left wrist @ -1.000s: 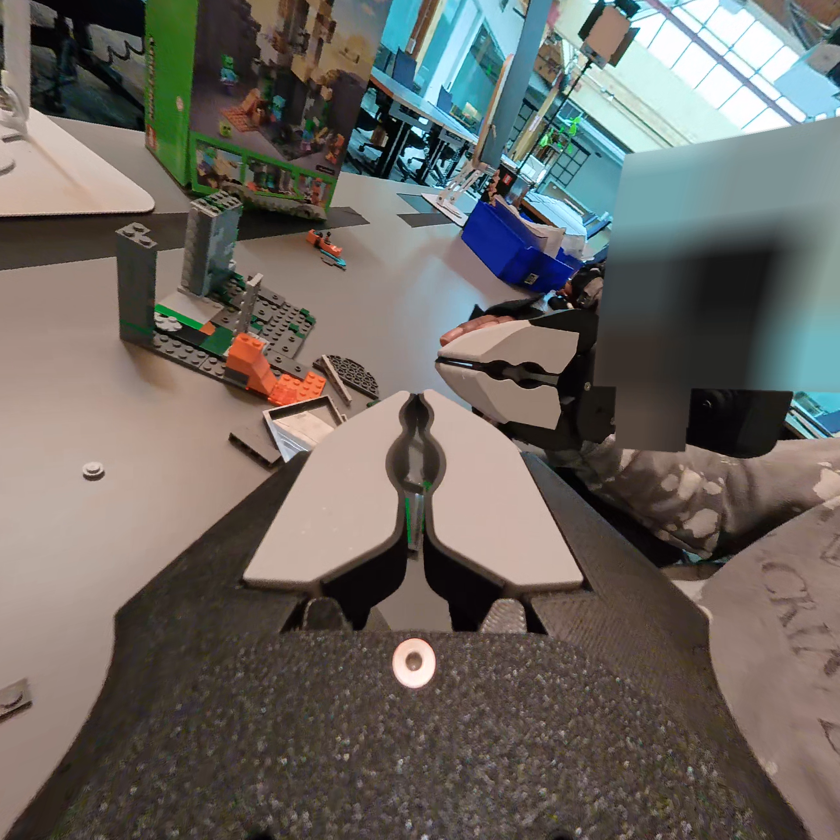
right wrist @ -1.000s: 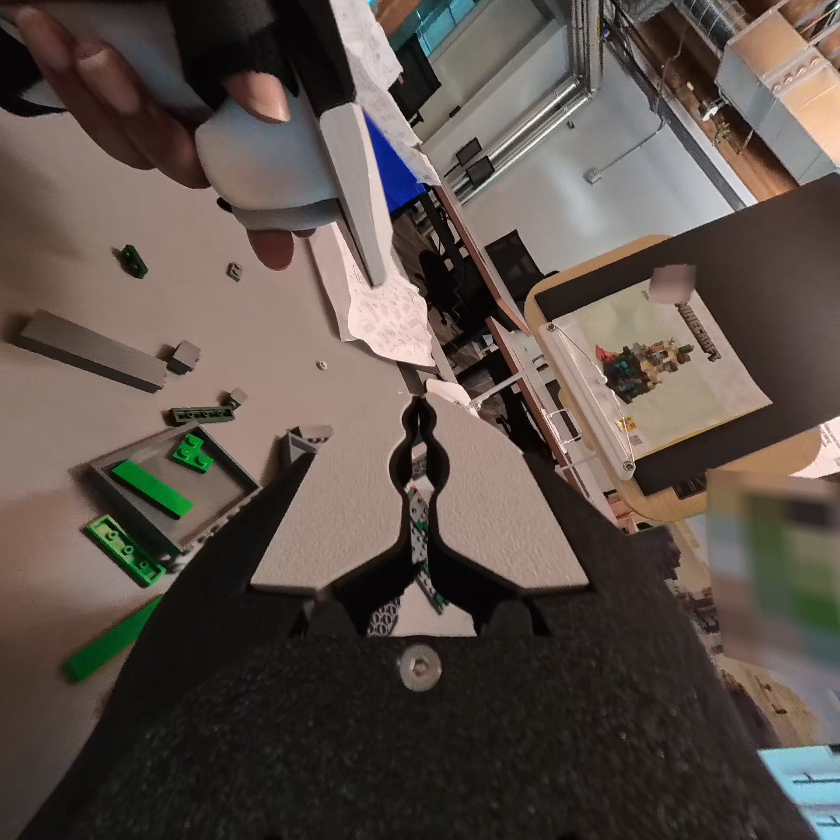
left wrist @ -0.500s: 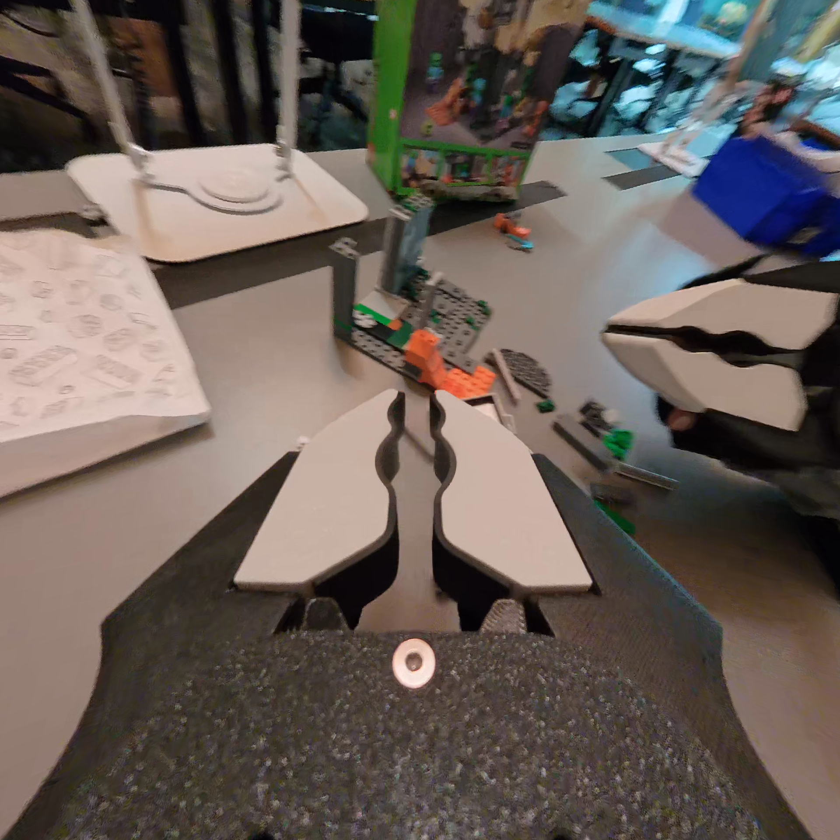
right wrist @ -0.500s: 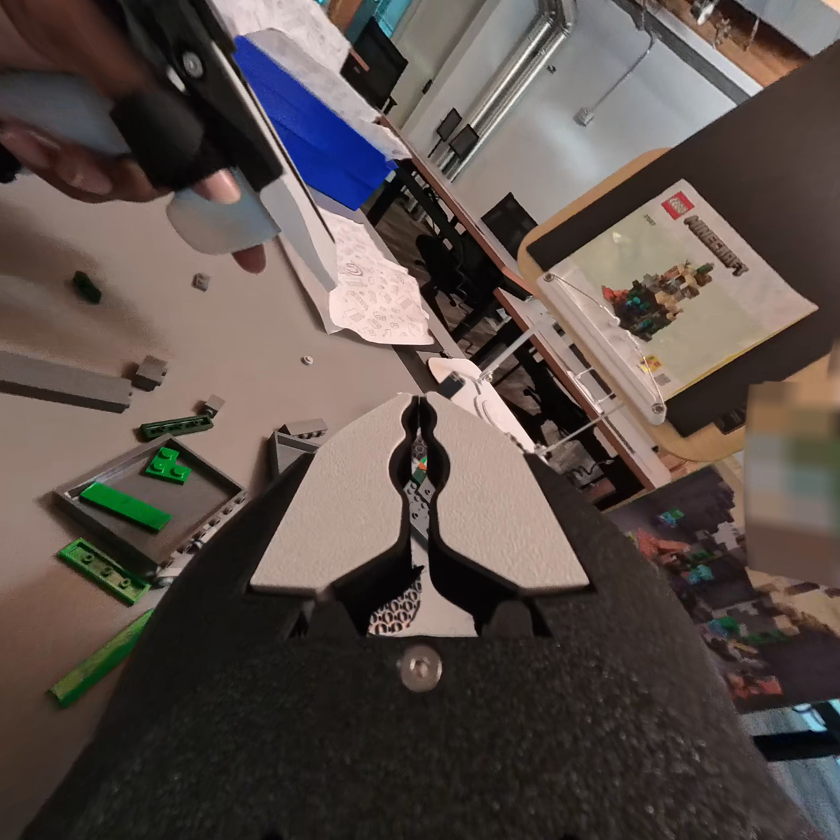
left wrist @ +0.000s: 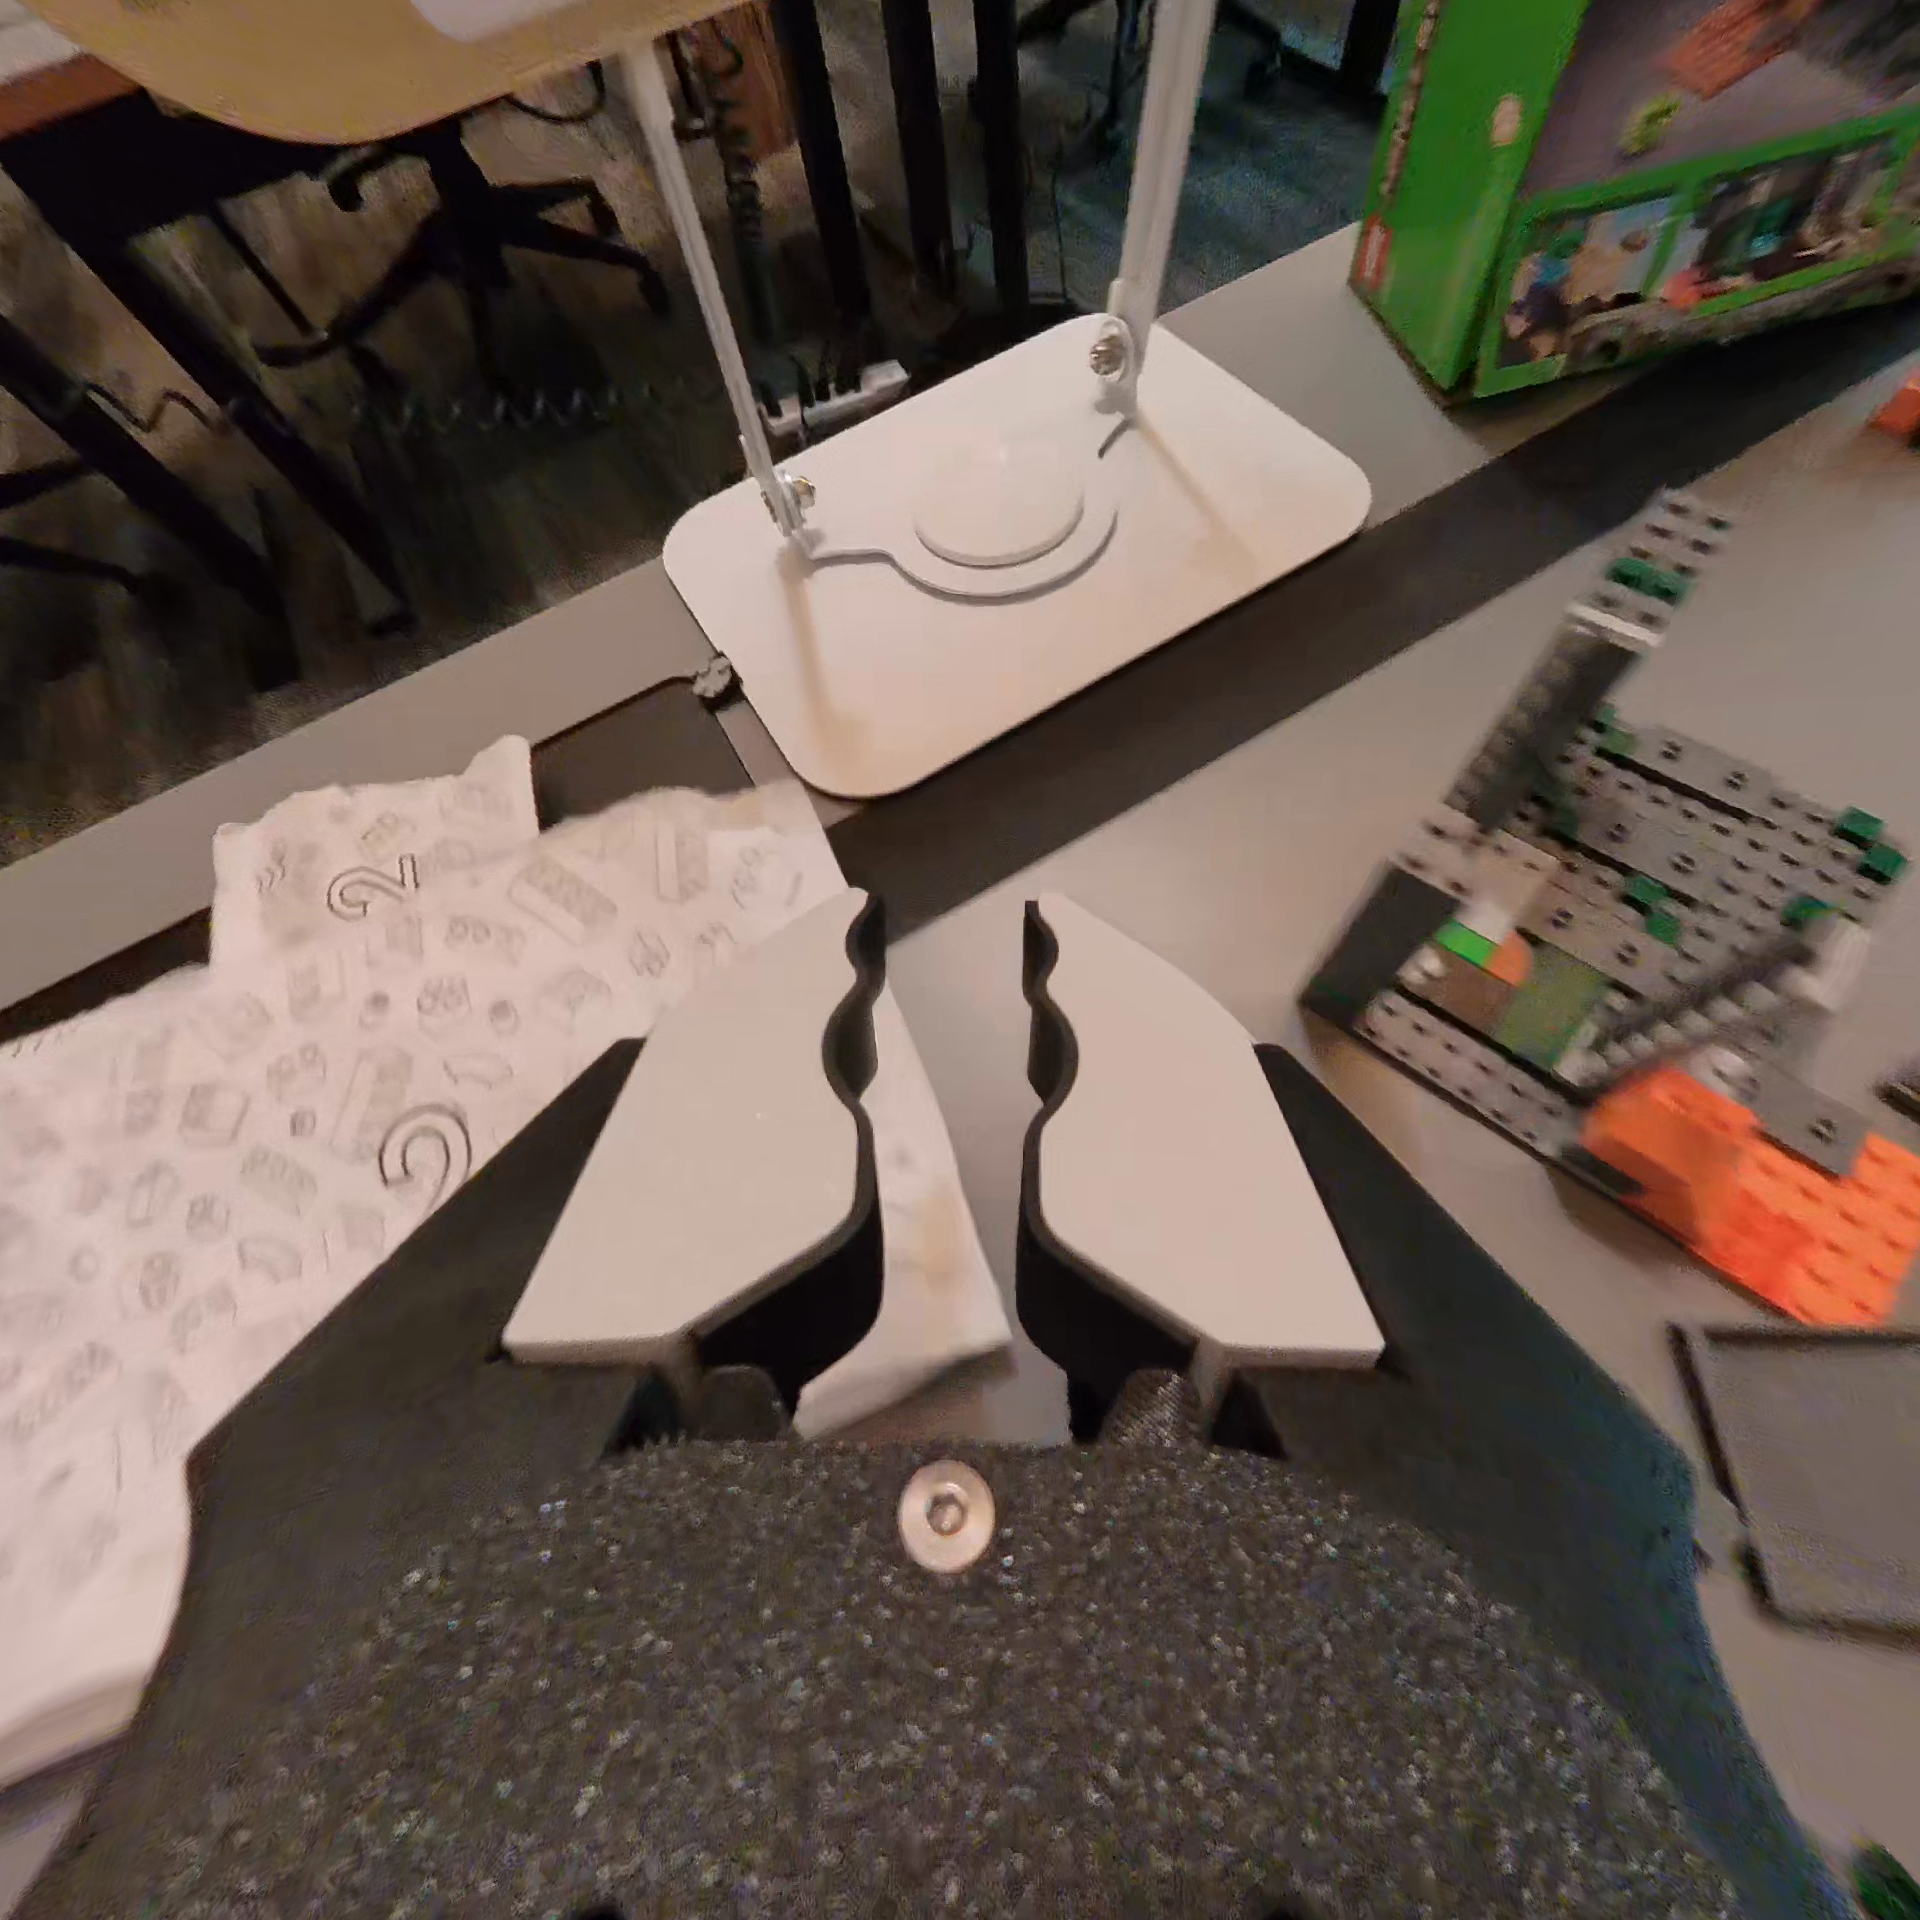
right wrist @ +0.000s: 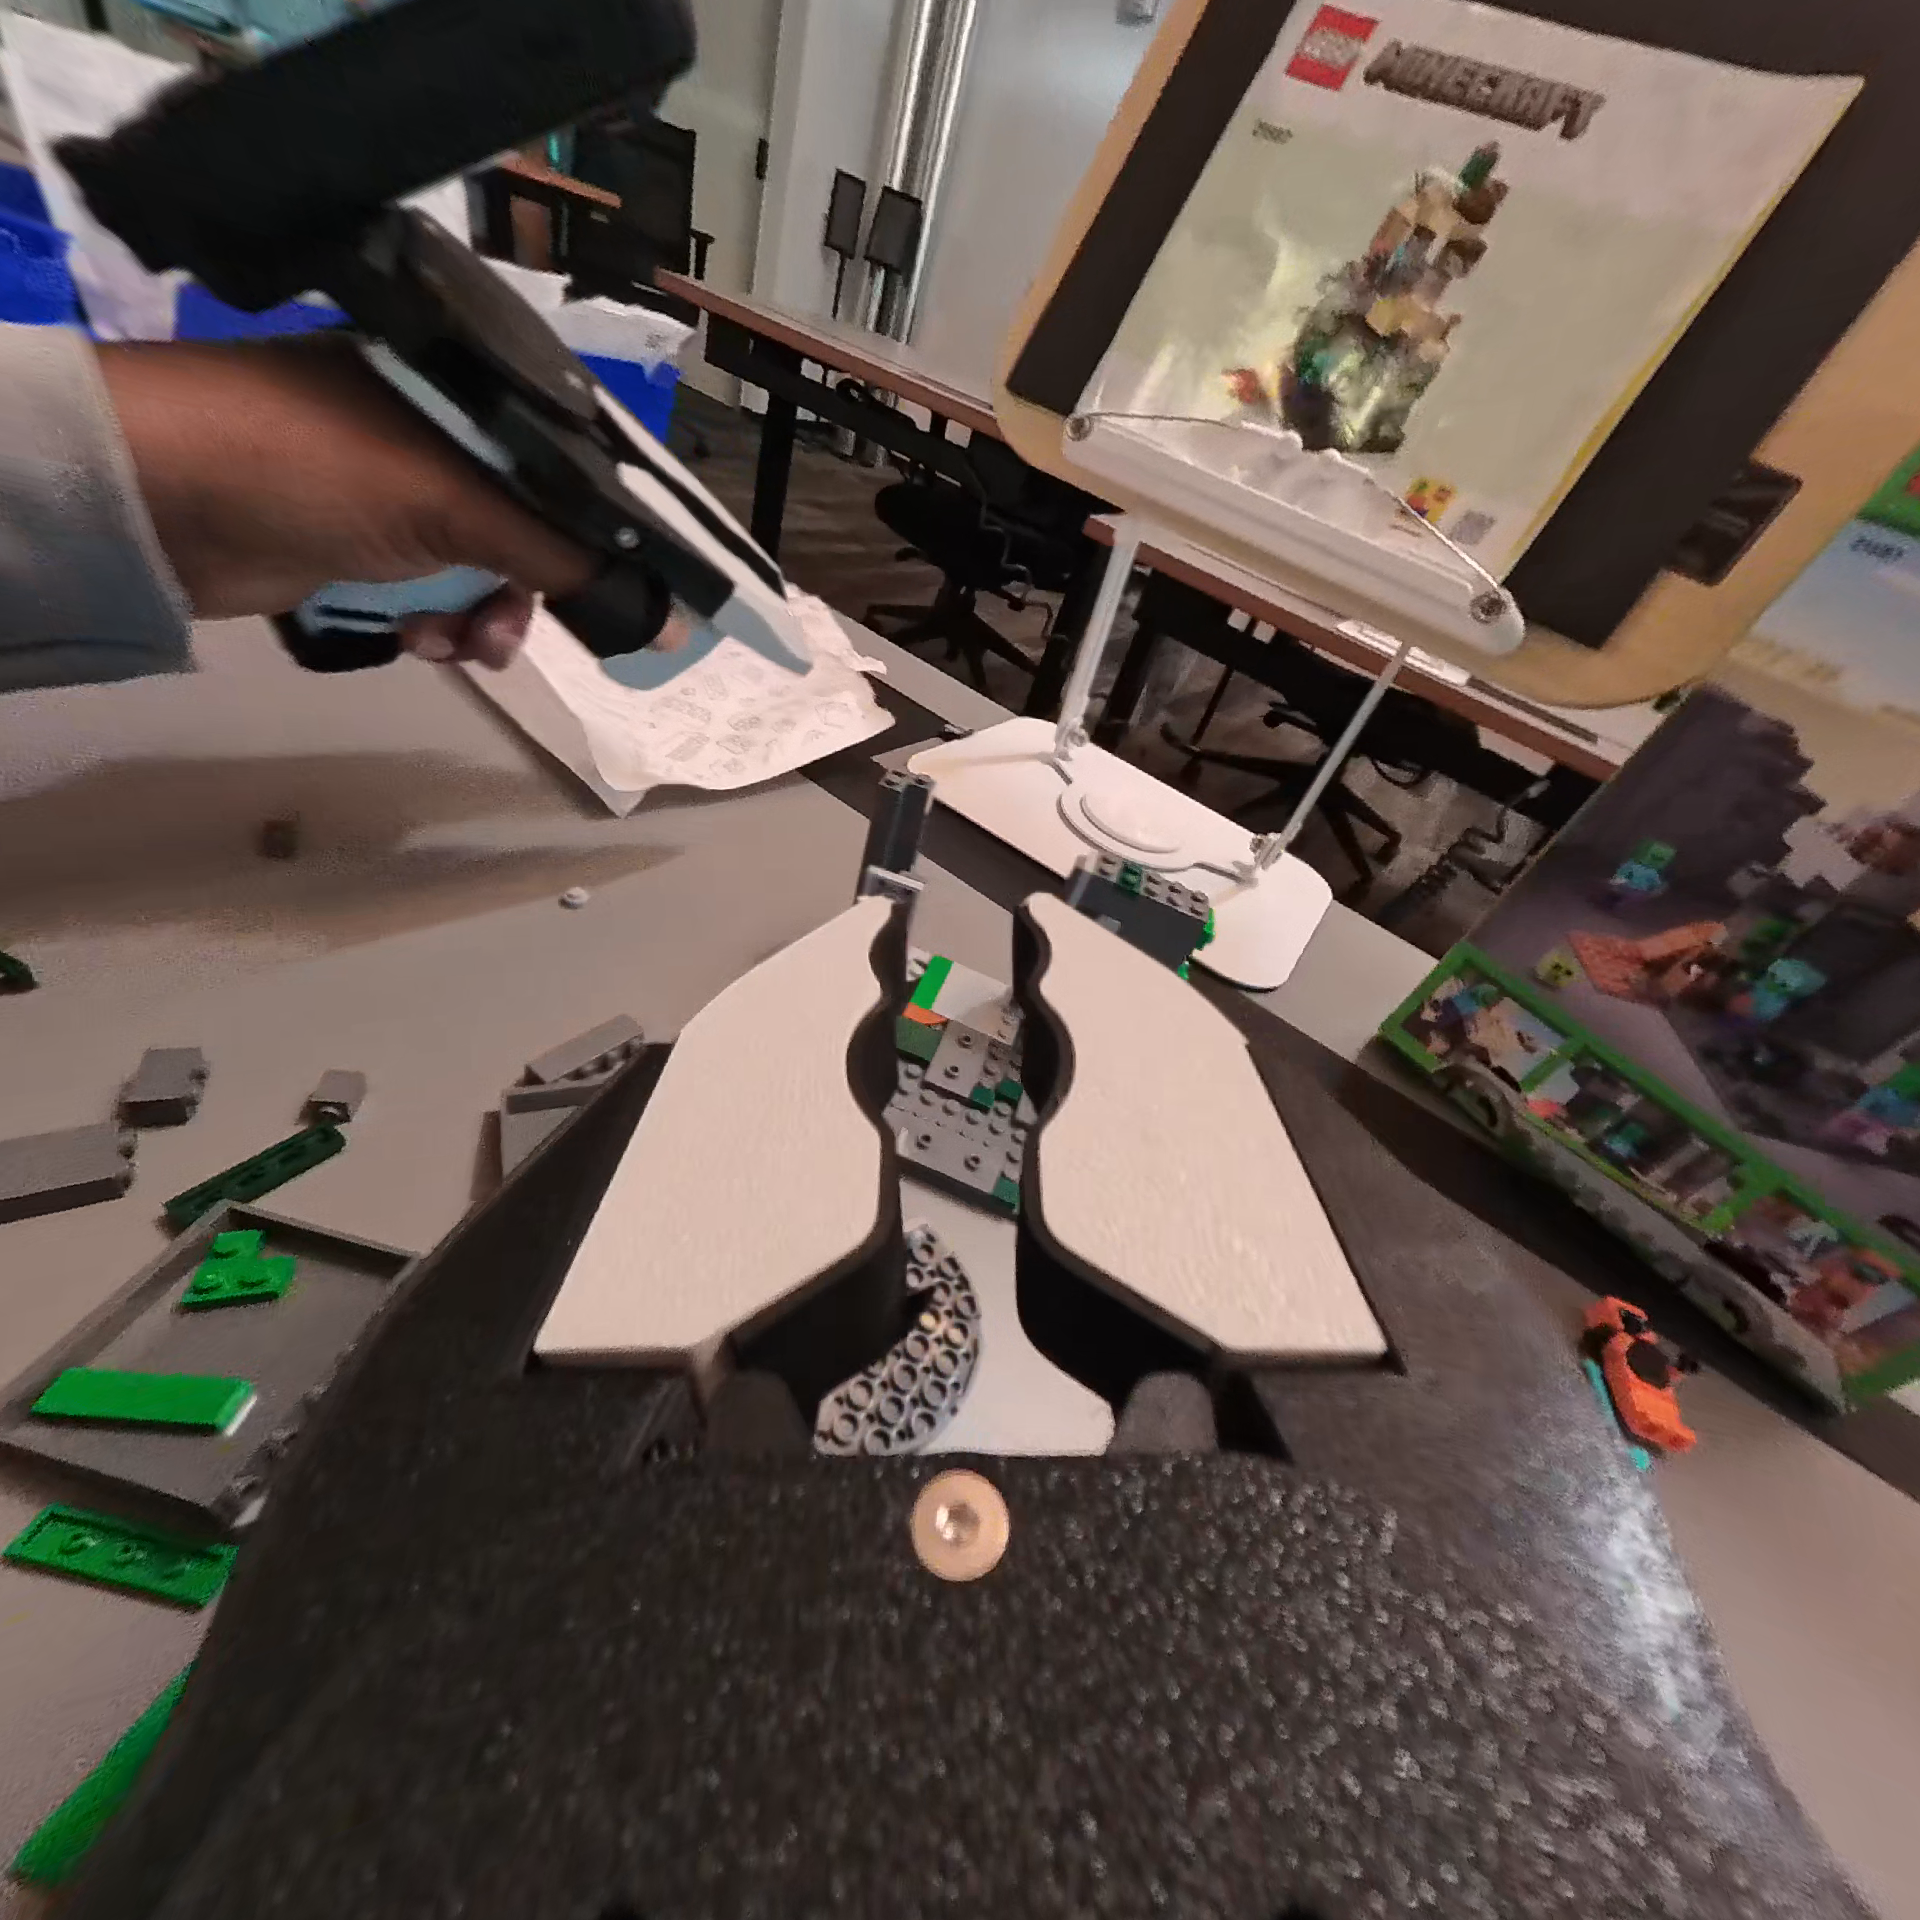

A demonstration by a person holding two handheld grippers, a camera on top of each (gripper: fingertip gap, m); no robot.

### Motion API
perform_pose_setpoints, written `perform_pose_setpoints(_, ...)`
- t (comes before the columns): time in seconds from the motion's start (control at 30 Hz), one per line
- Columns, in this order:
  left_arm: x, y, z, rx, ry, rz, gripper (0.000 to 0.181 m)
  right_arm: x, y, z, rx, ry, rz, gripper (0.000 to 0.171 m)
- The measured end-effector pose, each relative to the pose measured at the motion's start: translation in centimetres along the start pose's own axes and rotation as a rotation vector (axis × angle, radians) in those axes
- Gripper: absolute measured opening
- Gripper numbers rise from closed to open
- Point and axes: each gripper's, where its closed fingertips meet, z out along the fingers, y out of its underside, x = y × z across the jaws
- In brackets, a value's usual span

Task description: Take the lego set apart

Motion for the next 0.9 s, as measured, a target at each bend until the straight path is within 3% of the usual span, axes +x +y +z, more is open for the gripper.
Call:
perform_pose_setpoints(0.2,-5.1,-0.7,6.5,-0.142,-0.031,-0.010,0.027,1.4,0.9,0.5,-0.020,0.002,0.081,0.019)
perform_pose_setpoints(0.43,-7.0,-0.8,12.3,-0.196,0.000,-0.149,0.031,1.7,1.7,0.7,-0.045,-0.005,0.076,0.018)
perform_pose_setpoints(0.63,-8.3,-0.3,14.8,-0.215,-0.048,-0.097,0.031,2.2,2.1,0.6,-0.054,-0.002,0.088,0.017)
perform_pose_setpoints(0.9,-8.5,-0.6,16.0,-0.189,0.009,0.163,0.027,2.9,2.6,0.6,-0.062,0.002,0.116,0.016)
